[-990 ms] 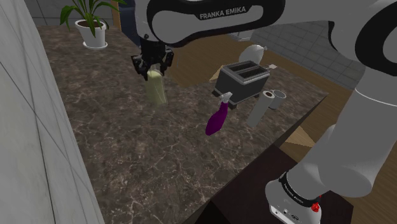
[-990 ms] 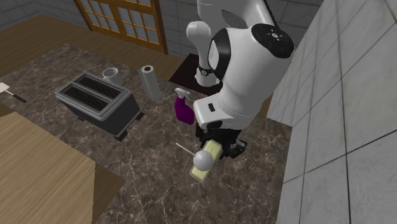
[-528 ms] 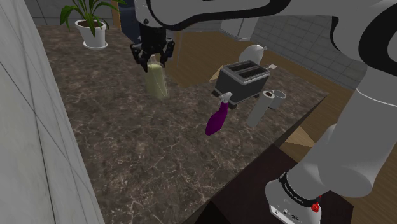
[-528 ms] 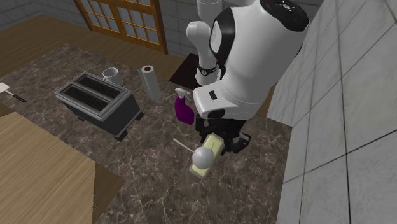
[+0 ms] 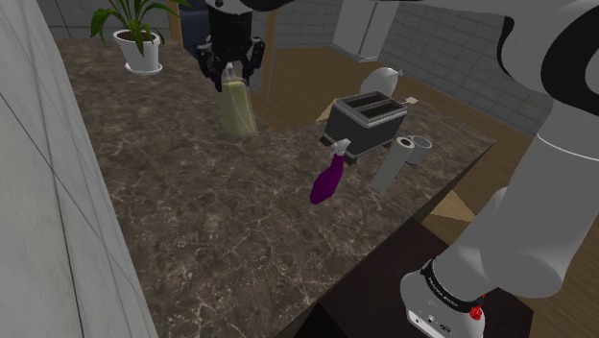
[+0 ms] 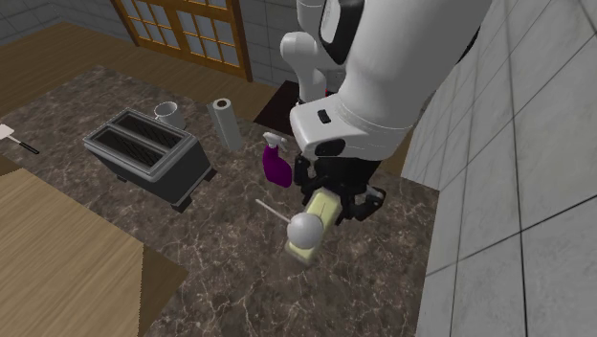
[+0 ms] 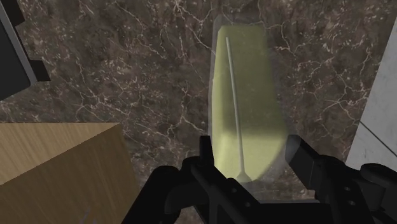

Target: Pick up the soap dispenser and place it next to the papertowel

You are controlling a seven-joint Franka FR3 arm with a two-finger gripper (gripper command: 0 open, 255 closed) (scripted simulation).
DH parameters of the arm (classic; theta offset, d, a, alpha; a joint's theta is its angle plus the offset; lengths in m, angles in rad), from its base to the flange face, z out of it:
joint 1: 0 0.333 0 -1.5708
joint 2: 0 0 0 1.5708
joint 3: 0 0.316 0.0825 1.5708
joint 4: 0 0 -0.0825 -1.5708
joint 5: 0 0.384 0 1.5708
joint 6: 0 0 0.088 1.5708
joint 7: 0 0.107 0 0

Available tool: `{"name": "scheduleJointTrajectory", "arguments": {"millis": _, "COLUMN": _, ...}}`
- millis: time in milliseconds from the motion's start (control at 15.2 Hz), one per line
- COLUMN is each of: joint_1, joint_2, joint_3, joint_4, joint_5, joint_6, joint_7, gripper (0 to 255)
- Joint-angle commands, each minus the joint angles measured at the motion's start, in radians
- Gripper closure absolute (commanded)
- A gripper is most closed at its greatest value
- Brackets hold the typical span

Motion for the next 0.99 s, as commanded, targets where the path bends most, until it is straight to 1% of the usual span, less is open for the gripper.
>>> {"name": "scheduleJointTrajectory", "arguments": {"millis": 0, "joint_1": 0.003, "joint_2": 0.002, "joint_3": 0.001, "joint_4": 0.032, "joint_5": 0.001, "joint_6": -0.029, "joint_7": -0.005, "gripper": 255}}
{"name": "scheduleJointTrajectory", "arguments": {"millis": 528, "joint_1": 0.018, "joint_2": 0.028, "joint_3": 0.004, "joint_4": 0.175, "joint_5": -0.005, "joint_6": -0.146, "joint_7": -0.025, "gripper": 255}}
{"name": "scheduleJointTrajectory", "arguments": {"millis": 924, "joint_1": 0.037, "joint_2": 0.065, "joint_3": 0.005, "joint_4": 0.31, "joint_5": -0.019, "joint_6": -0.245, "joint_7": -0.039, "gripper": 255}}
